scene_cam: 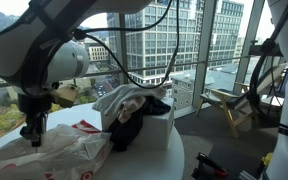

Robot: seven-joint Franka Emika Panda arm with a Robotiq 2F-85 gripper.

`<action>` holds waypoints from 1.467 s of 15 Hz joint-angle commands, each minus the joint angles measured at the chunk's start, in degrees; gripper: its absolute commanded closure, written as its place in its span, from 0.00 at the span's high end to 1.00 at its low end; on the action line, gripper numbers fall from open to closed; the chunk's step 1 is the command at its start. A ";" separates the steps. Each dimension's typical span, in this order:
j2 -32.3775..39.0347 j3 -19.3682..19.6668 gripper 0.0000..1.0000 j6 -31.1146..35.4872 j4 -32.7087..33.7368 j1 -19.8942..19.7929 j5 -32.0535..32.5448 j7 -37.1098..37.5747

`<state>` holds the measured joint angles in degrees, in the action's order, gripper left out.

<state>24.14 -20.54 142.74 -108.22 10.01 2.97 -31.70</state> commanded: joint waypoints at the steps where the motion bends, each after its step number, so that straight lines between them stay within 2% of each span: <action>1: -1.16 3.41 0.05 2.97 1.85 4.18 9.57 1.50; 7: 0.31 9.34 0.05 6.96 1.59 9.16 30.66 2.79; 11: 0.87 13.78 0.06 11.00 2.91 11.74 47.22 8.65; 12: 1.10 14.74 0.05 11.83 3.30 12.17 52.05 10.92; 16: 3.25 24.00 0.05 16.48 6.03 17.87 71.98 23.07; 19: 5.96 26.21 0.05 17.44 8.21 18.23 85.70 34.90; 22: 8.51 26.71 0.05 16.54 9.89 17.97 95.43 43.66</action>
<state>29.33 4.66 158.79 -102.21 27.14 90.82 4.75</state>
